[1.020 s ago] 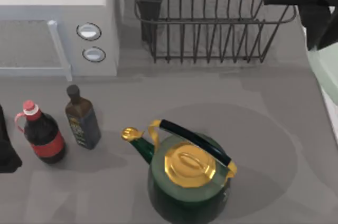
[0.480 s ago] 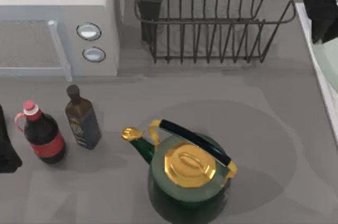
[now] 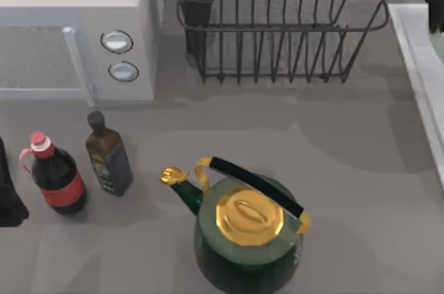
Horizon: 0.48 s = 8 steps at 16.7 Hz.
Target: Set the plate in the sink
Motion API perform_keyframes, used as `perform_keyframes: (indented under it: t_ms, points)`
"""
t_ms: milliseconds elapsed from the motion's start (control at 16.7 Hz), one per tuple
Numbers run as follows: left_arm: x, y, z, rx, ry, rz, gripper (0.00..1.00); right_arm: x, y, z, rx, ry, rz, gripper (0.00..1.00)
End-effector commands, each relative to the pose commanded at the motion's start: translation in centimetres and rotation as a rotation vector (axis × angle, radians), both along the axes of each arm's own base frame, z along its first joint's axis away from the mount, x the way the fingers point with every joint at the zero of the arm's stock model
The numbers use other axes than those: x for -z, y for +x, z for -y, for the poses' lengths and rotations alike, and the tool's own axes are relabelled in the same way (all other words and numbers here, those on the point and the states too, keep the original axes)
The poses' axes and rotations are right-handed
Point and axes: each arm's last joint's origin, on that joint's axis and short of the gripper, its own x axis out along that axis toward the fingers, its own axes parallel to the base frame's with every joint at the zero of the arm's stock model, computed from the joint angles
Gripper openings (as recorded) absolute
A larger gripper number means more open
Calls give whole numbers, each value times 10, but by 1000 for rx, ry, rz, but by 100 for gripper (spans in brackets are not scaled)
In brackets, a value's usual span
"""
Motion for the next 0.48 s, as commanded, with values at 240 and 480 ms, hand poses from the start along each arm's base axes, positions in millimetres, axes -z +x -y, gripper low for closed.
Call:
perform_keyframes:
  t_ms: [240, 480]
  points:
    - [0, 0, 0, 0, 0, 0, 100, 53, 38, 65, -1, 0, -17, 0]
    - [0, 0, 0, 0, 0, 0, 100, 69, 45, 90, -2, 1, -19, 0]
